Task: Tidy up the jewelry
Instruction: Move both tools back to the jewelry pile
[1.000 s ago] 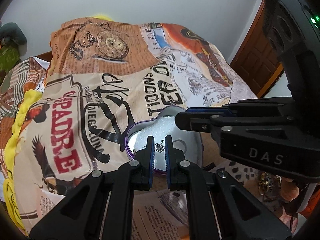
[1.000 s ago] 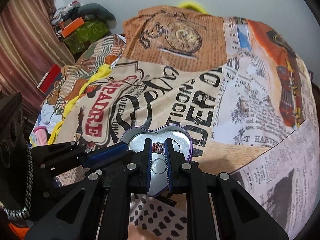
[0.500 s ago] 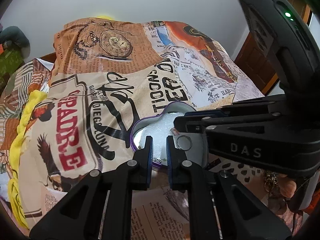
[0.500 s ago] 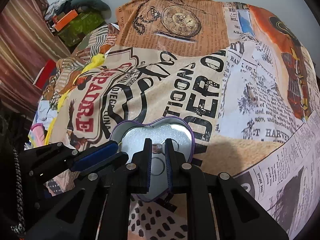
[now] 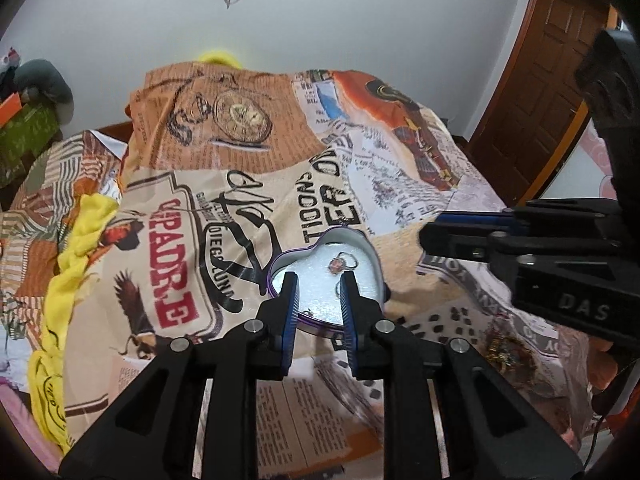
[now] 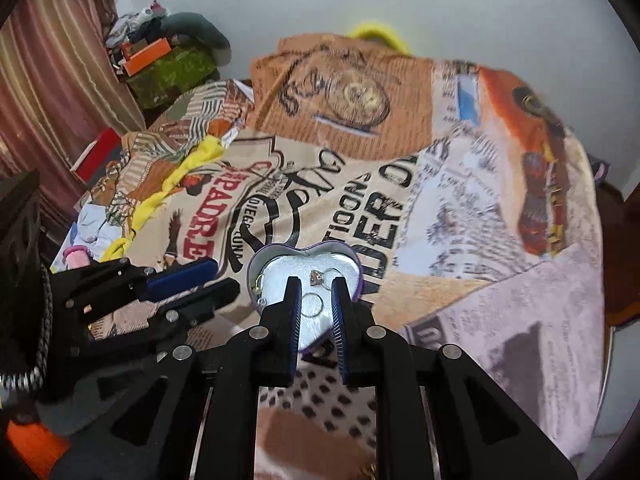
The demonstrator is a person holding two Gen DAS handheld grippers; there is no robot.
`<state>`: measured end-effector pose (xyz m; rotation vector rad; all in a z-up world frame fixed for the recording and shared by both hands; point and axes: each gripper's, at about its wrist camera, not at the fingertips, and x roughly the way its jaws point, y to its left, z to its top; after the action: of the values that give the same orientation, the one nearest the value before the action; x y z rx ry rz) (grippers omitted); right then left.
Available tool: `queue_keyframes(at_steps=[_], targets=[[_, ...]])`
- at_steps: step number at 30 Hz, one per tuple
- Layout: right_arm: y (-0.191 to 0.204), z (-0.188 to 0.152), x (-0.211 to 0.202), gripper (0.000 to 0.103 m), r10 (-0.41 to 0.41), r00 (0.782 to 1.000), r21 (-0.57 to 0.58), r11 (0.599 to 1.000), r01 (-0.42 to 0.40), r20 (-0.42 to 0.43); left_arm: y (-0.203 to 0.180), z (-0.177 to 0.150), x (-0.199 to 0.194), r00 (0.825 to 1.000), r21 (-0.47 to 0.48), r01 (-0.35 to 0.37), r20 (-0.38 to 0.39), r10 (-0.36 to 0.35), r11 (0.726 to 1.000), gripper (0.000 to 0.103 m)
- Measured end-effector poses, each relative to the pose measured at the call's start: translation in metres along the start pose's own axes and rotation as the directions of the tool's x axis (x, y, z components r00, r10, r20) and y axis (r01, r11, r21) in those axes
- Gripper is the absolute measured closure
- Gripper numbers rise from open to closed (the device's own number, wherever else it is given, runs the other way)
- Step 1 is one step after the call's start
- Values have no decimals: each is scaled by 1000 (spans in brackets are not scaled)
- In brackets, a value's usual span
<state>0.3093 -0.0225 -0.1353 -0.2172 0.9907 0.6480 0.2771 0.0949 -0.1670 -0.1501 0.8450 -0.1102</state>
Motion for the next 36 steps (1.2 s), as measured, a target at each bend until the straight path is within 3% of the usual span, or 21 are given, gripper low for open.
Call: queue_keyframes(at_steps=[4, 7, 11, 15, 27, 36], targets=[[0, -11, -28, 89, -24, 999, -17, 1000, 25, 48, -13, -2, -21, 1000, 23, 2, 22, -2, 1000, 83], [-3, -22, -48, 89, -41, 996, -27, 999, 43, 81, -24, -5, -34, 999, 37, 9, 32, -10, 999, 74], [-5, -41, -70, 72, -85, 990, -43, 995, 90, 117, -40, -13, -43, 999, 57, 28, 28, -30, 998, 72], [-13, -57, -82, 70, -105, 986, -39, 993, 111, 133, -57, -23, -44, 999, 81, 47, 7, -47, 996, 72], [-48, -109, -79, 70, -158, 985, 0, 987, 158, 69, -108, -53, -22, 993, 164, 96, -88, -82, 982, 72], [-69, -137, -73, 70, -173, 984, 28, 985, 172, 39, -127, -54, 19, 975, 144, 170, -165, -146, 975, 74]])
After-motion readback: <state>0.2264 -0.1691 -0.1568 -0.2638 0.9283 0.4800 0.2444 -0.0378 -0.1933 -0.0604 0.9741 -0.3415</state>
